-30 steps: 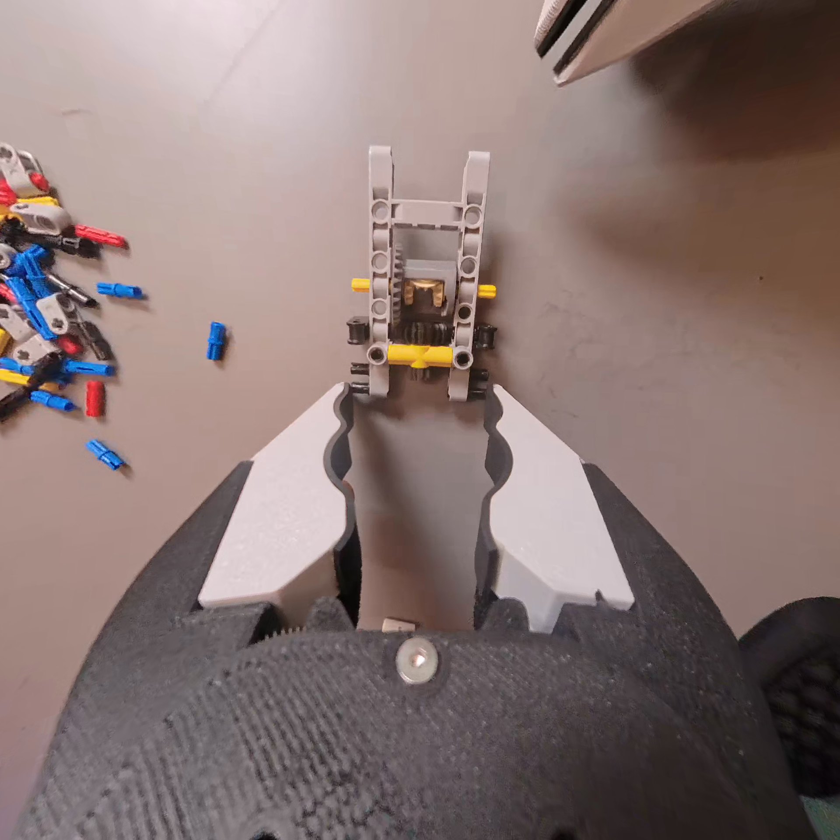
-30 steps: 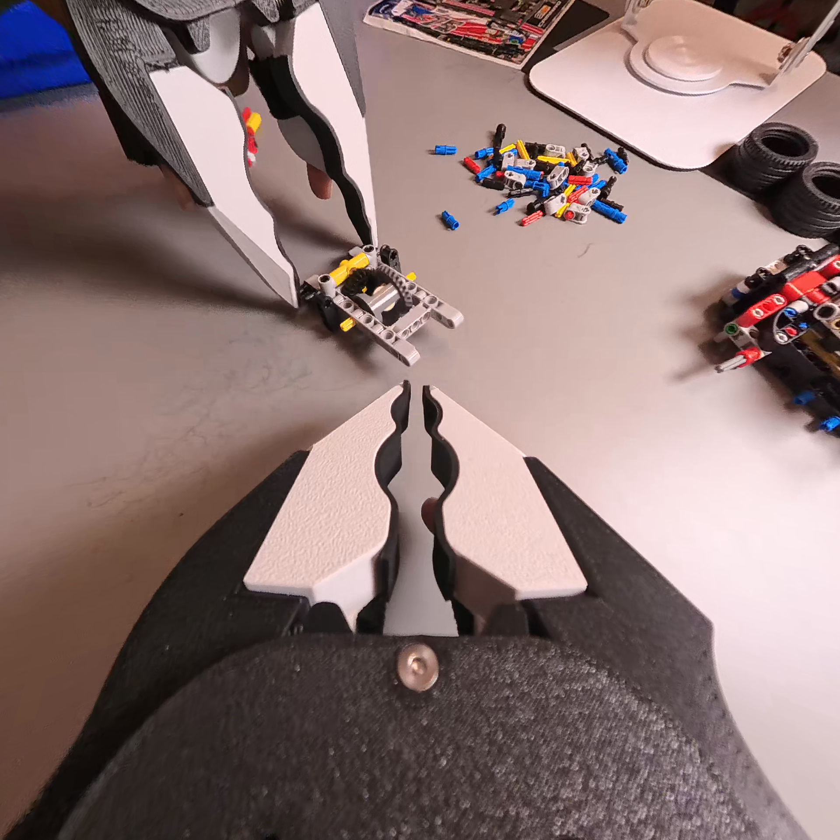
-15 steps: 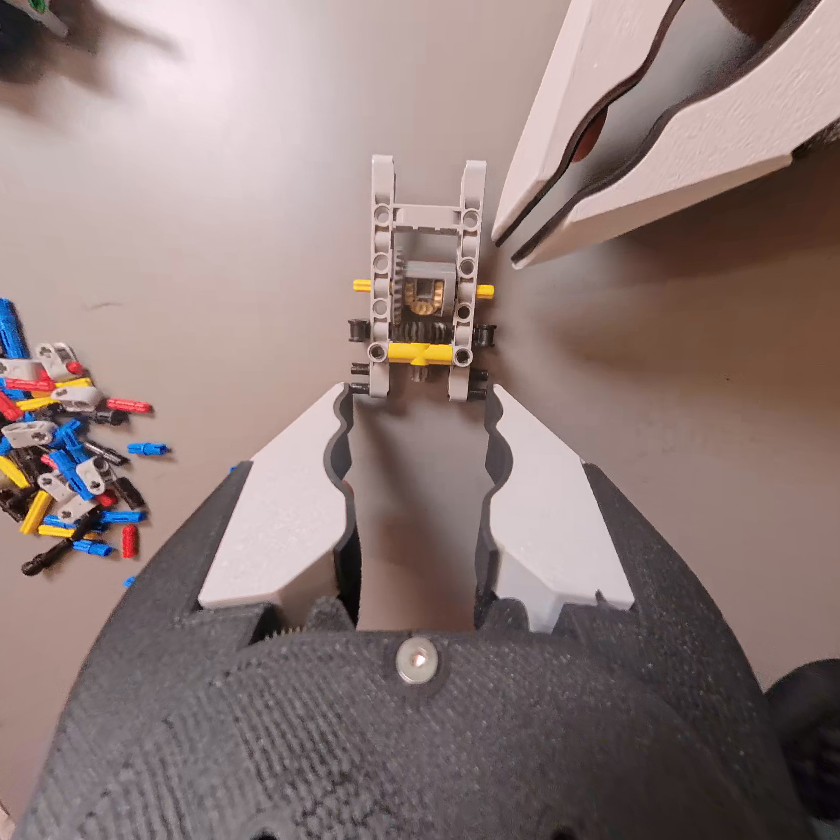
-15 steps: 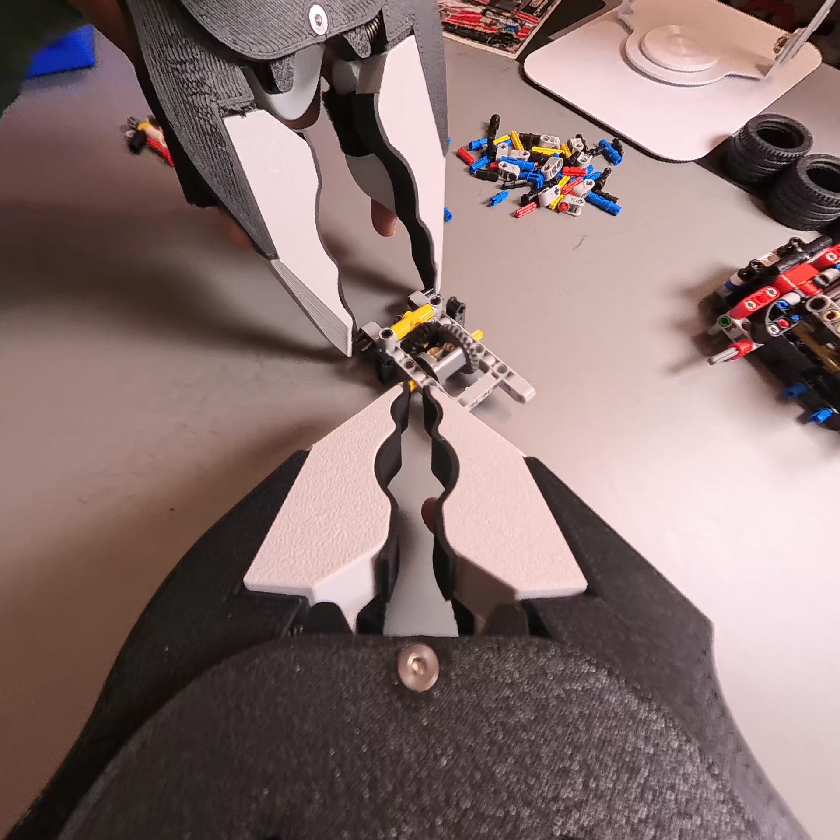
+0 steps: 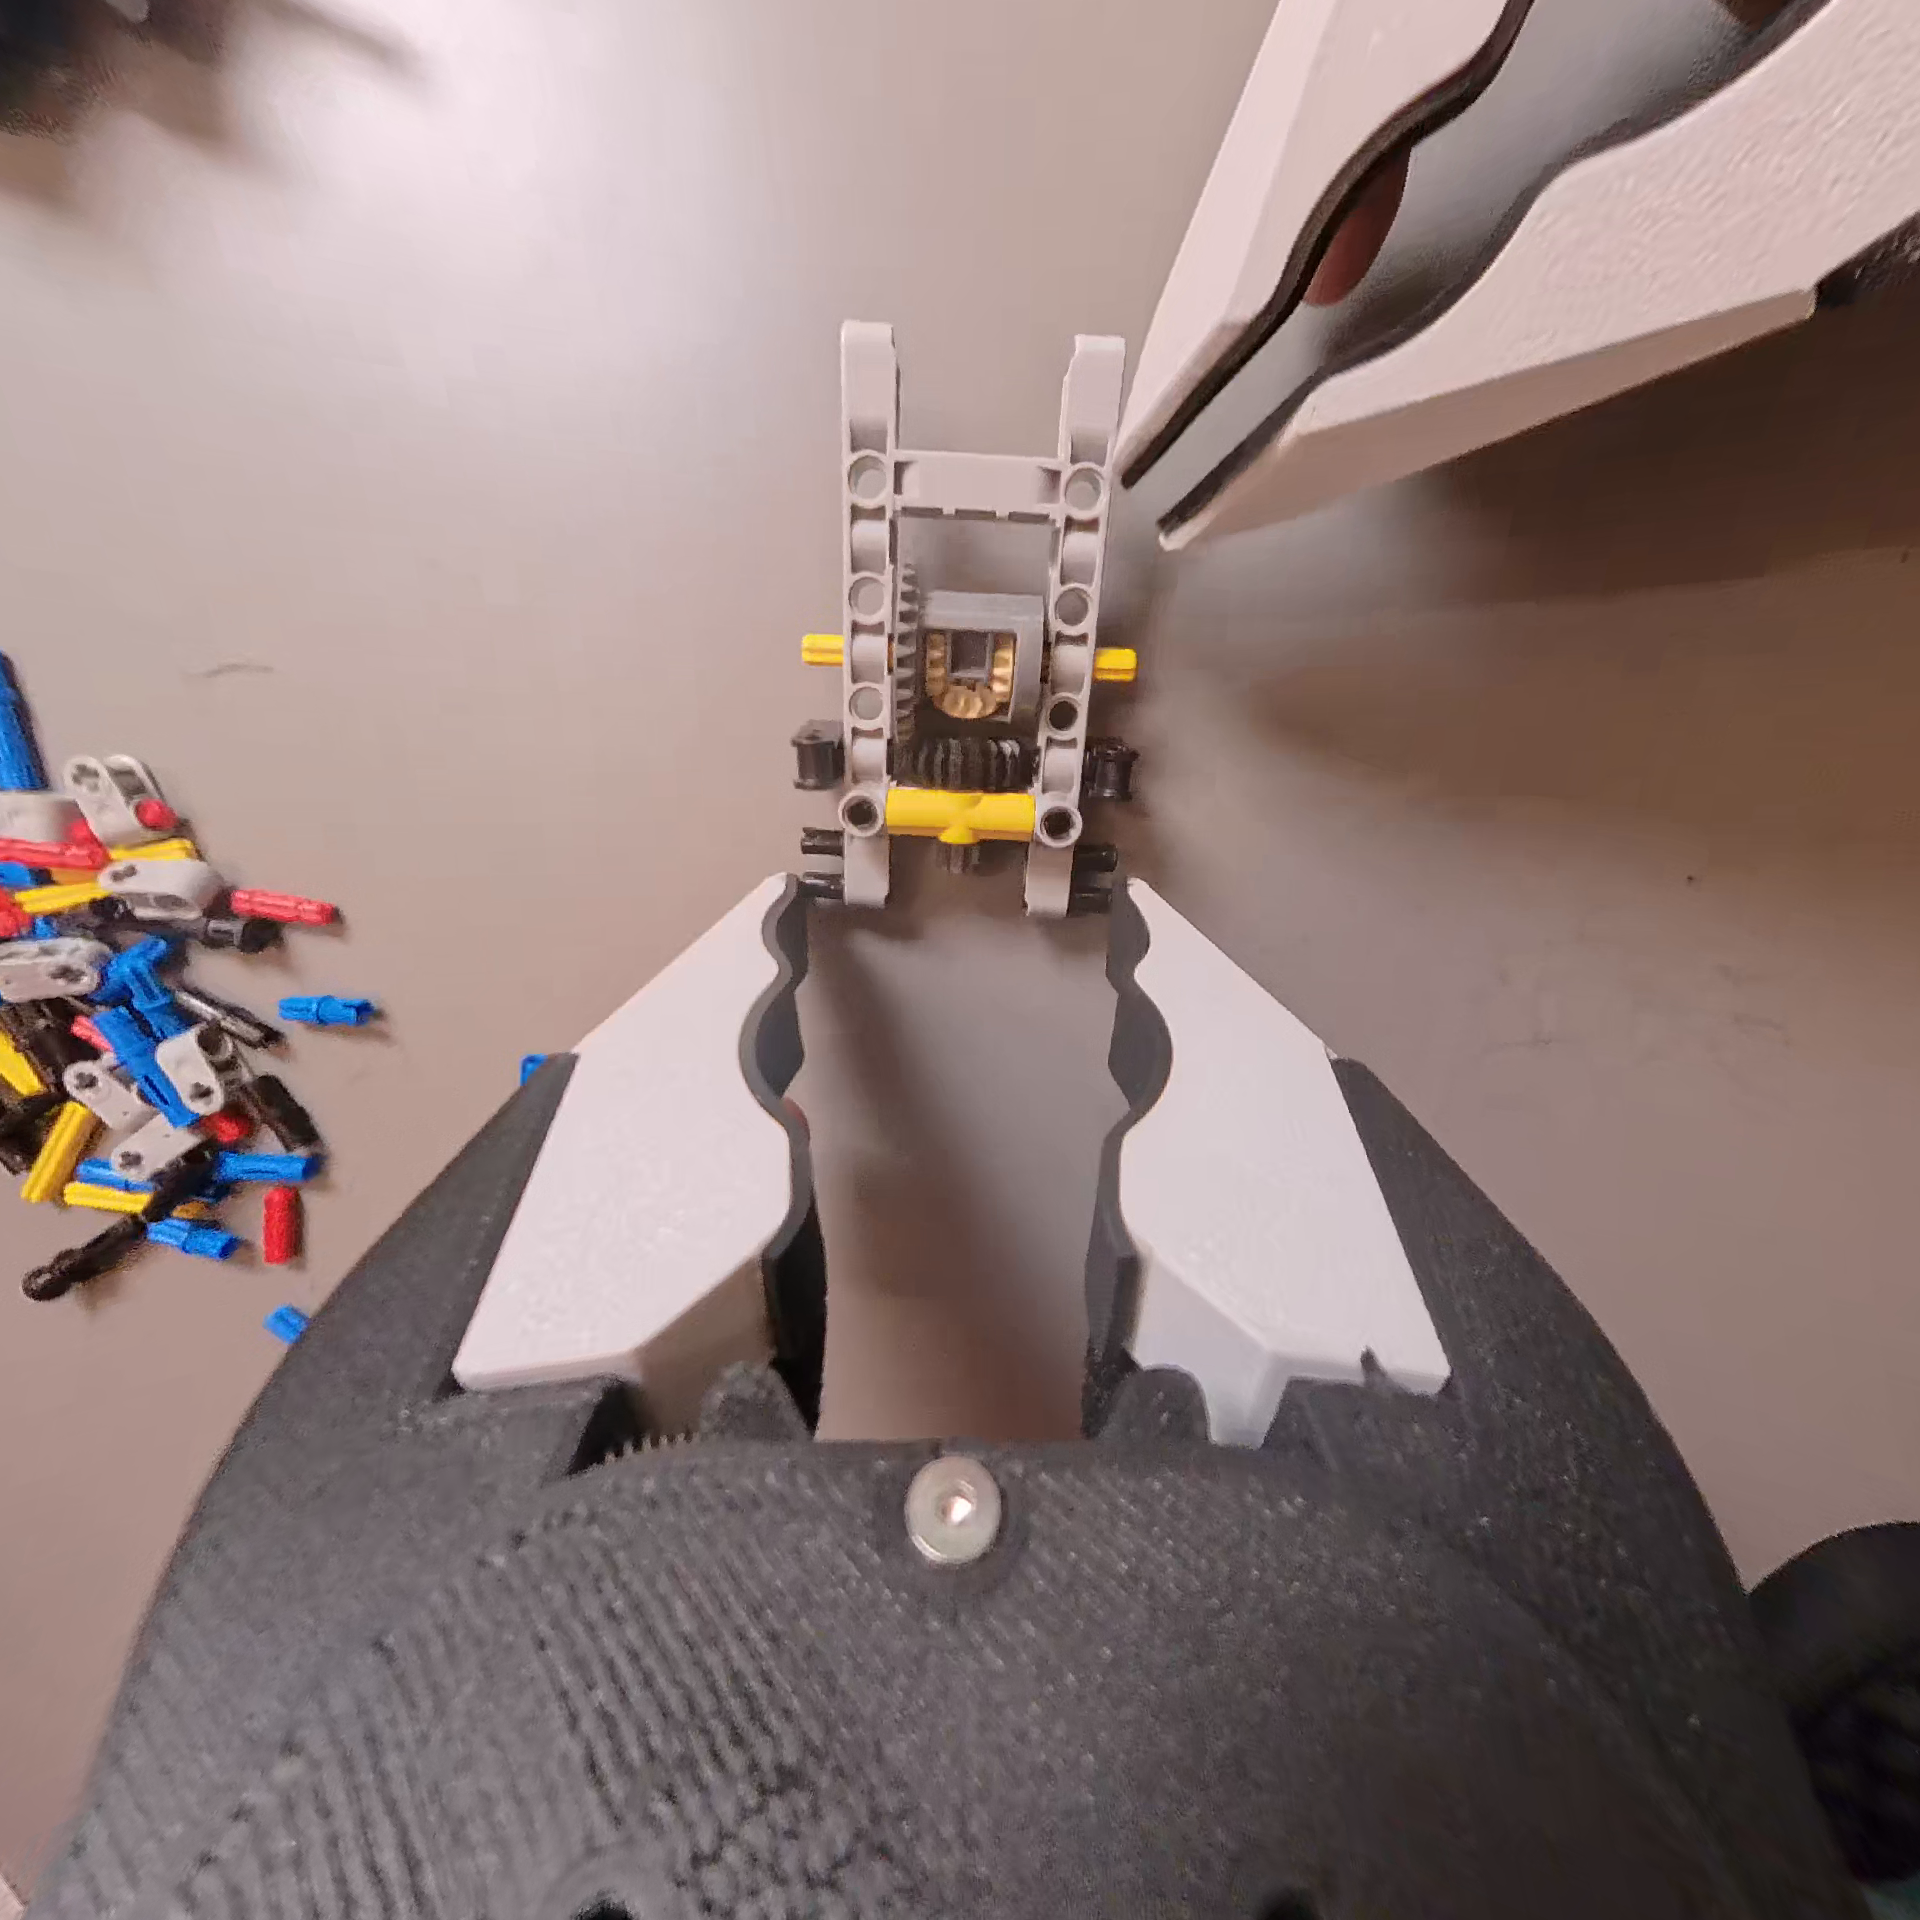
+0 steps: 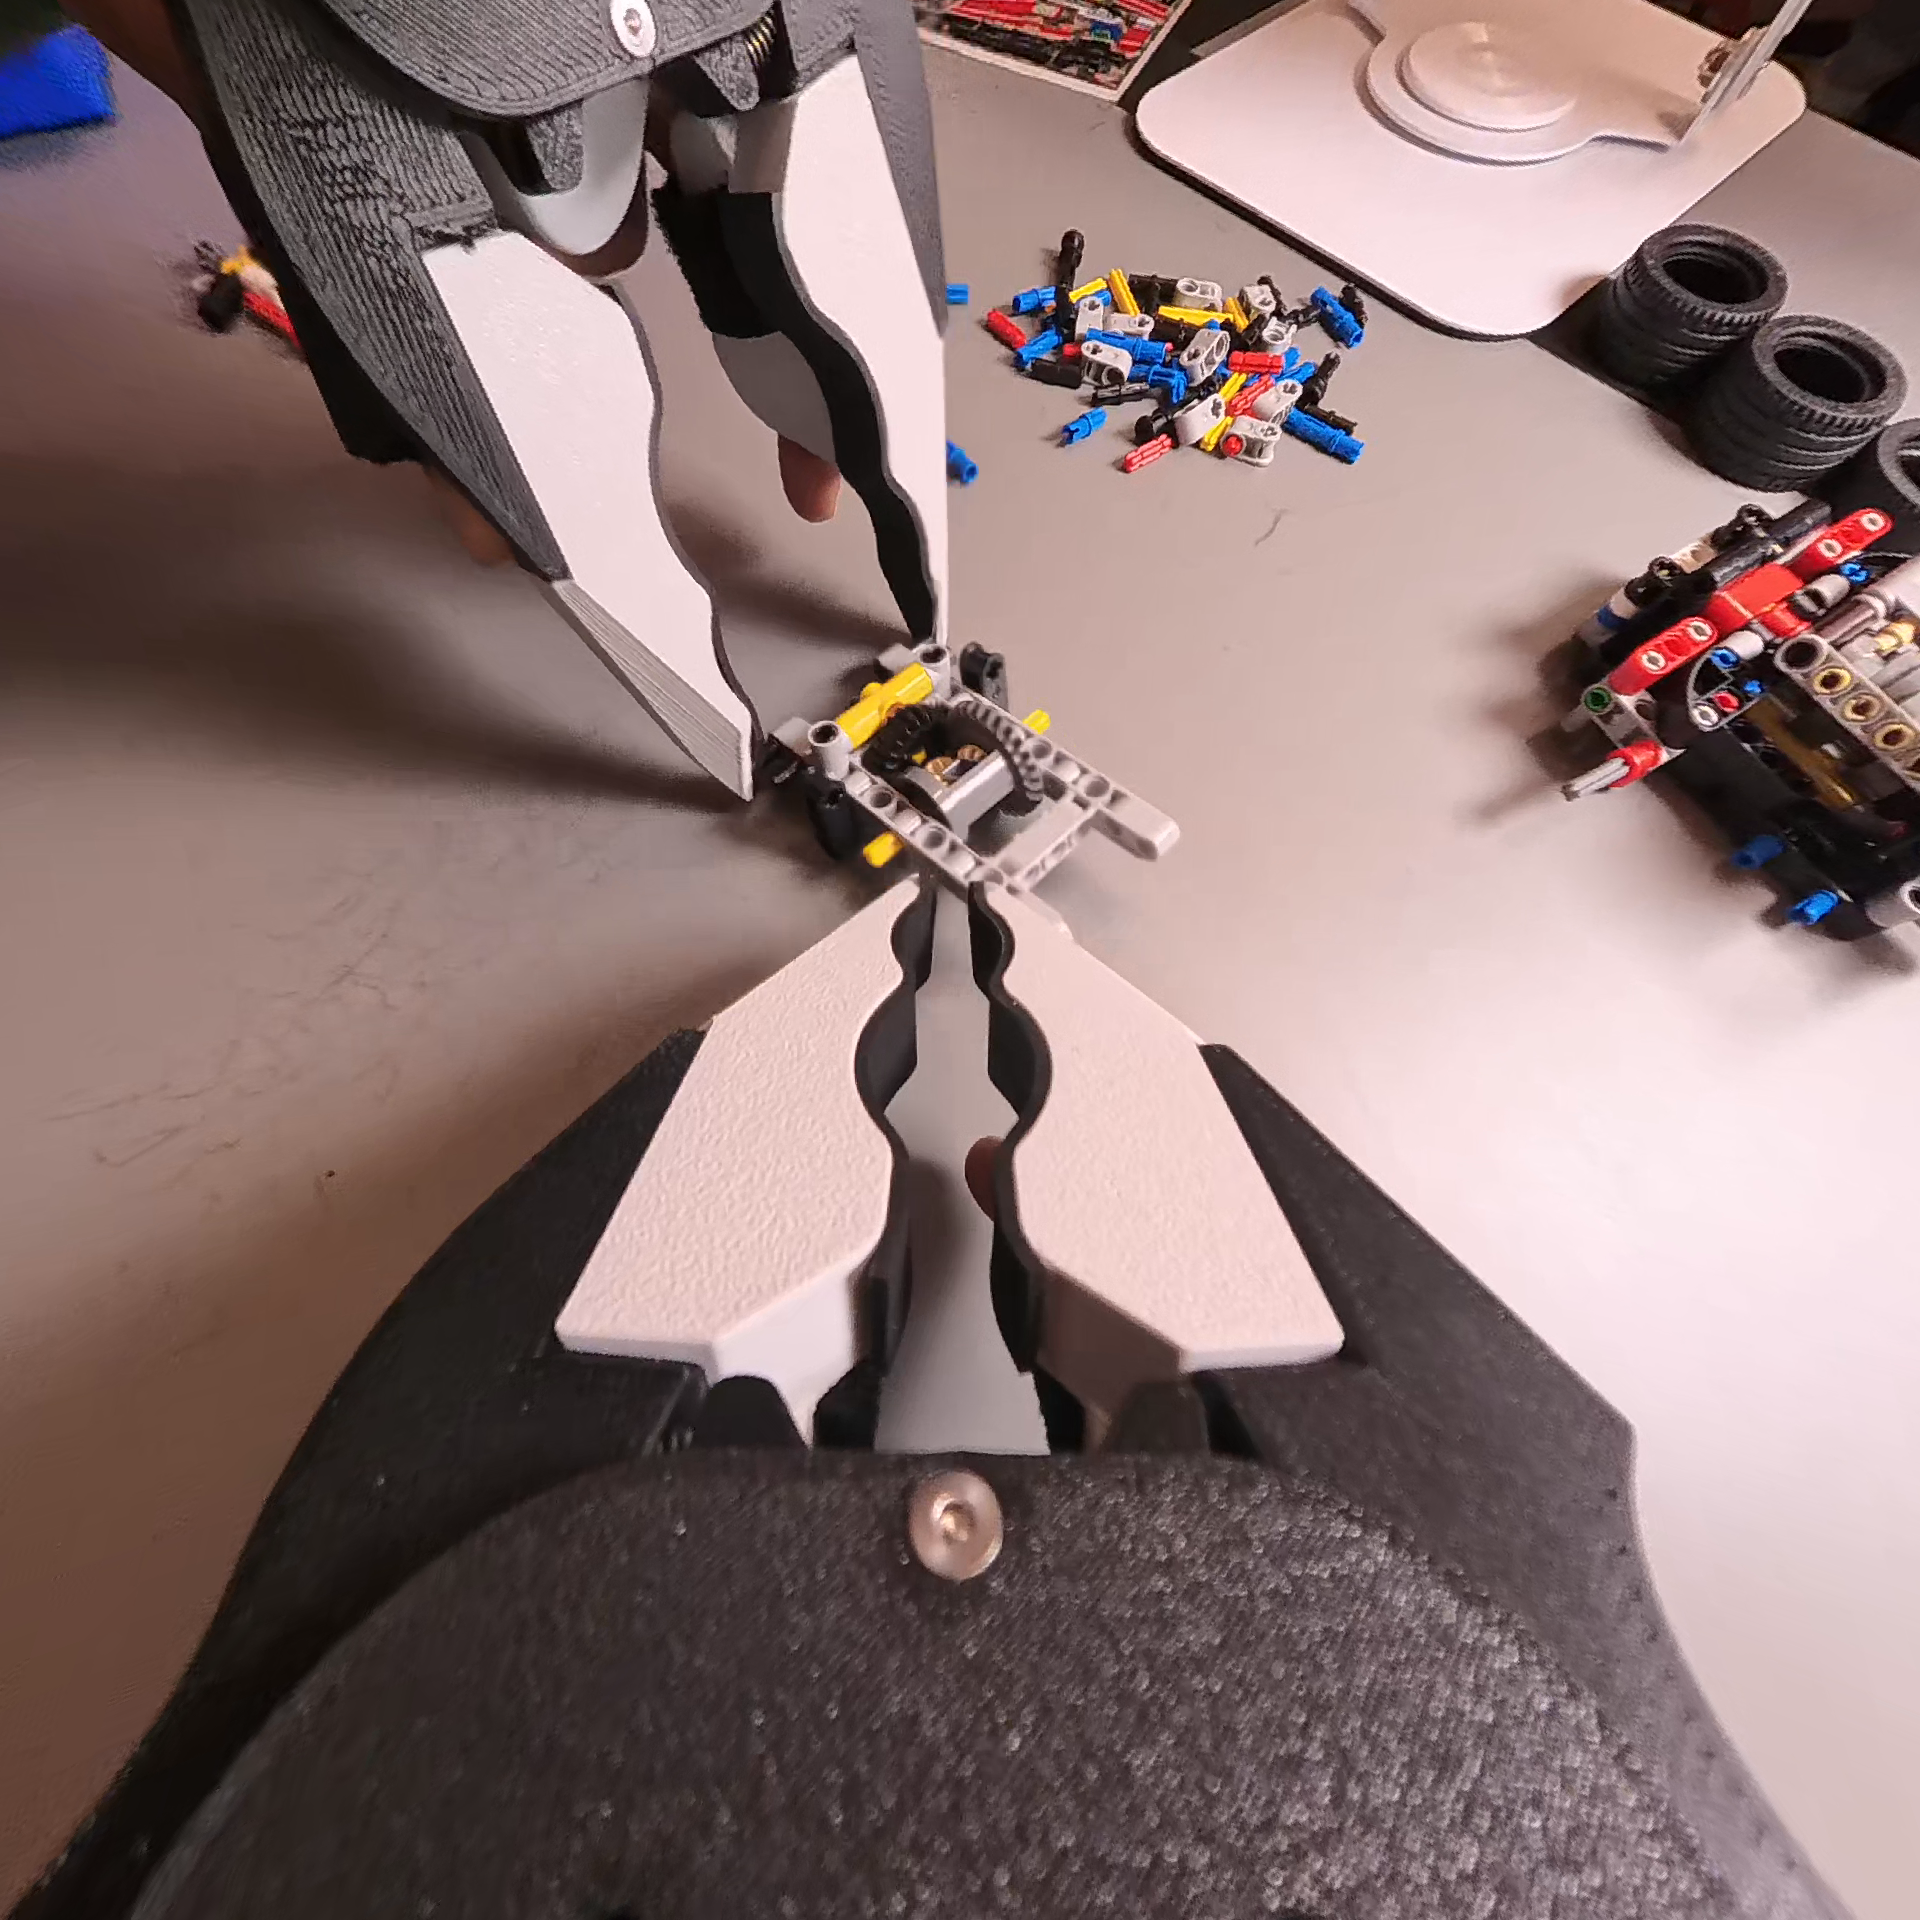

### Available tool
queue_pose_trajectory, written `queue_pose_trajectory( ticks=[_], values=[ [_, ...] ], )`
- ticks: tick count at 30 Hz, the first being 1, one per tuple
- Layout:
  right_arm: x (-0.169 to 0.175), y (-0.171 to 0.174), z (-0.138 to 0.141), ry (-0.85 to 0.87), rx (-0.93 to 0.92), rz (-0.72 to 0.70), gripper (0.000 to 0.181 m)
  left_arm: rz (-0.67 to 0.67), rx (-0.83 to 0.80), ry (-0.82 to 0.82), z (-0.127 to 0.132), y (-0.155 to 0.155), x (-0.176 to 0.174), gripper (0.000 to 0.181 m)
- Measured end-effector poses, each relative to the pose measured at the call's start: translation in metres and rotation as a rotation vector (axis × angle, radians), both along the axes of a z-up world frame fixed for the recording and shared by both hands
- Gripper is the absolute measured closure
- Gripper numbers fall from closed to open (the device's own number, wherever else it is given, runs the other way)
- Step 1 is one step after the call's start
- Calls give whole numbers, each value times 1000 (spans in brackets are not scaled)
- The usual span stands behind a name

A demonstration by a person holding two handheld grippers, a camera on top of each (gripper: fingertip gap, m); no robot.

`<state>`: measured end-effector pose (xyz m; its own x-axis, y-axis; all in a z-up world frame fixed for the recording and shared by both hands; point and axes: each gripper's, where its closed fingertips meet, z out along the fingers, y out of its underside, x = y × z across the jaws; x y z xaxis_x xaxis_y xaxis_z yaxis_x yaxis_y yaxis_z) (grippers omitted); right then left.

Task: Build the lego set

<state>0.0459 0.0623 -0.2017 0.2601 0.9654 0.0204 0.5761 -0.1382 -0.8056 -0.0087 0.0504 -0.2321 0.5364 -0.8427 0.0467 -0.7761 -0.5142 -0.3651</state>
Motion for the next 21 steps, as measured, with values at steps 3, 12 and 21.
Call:
queue_pose_trajectory(
  ticks=[3,12,21],
  values=[
    [-1,-2,-1,-2,-1,5,176,16,-3,2,0,-7,-10,124],
    [-5,-7,0,1,0,19,175,39,0,14,0,-16,-27,124],
    [-6,-10,2,24,-7,35,173,21,27,-10,0,-15,-28,124]
  ],
)
